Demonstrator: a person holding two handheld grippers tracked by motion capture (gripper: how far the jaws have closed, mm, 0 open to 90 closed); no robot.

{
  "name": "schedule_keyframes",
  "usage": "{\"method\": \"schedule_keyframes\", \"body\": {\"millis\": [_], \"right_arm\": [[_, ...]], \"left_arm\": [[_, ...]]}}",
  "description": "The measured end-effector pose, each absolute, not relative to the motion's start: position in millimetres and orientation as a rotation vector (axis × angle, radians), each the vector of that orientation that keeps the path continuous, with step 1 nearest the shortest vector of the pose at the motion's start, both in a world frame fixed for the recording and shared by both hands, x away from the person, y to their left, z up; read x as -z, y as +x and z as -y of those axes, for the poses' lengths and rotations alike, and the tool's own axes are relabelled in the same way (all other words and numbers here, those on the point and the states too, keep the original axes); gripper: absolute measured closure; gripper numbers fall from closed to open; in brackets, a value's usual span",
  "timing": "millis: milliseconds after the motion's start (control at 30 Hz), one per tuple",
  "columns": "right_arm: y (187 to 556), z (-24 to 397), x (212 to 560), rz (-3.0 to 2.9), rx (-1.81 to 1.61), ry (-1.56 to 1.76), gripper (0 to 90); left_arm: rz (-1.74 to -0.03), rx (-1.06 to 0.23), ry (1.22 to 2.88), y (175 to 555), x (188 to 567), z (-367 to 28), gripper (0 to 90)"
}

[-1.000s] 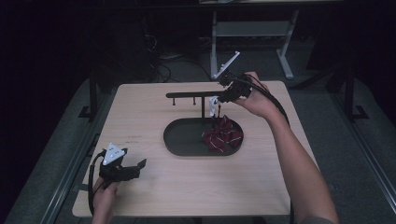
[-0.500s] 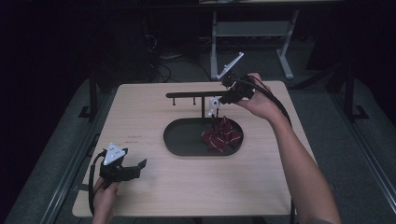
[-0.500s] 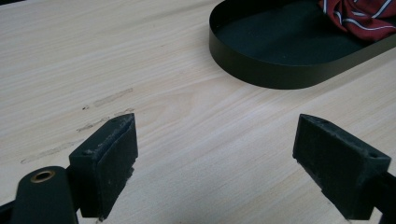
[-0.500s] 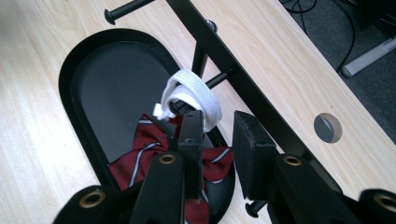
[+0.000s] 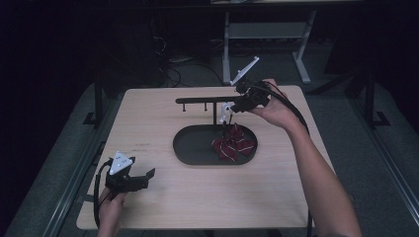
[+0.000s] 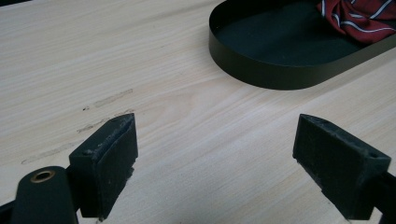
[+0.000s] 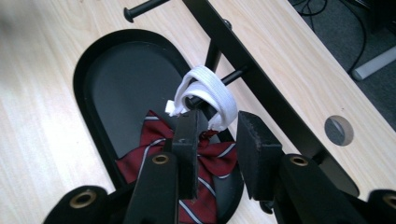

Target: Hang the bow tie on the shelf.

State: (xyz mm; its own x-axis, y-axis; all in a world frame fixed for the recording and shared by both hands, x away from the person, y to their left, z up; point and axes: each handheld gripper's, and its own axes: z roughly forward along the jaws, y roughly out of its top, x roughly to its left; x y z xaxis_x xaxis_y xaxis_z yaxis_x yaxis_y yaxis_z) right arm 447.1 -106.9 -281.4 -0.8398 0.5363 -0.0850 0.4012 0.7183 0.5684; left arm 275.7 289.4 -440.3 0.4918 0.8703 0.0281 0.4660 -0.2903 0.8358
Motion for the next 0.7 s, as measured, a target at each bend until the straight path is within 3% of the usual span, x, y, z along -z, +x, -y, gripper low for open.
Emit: {"method": "schedule_keyframes", "body": {"millis": [700], "right_arm": [[433.4,120.6,290.6,-2.704,-0.870,0.759,62.5]], "left_arm": [[-1.096,-0.635,1.937,274.9,440.0,-288.3,13.6]]}}
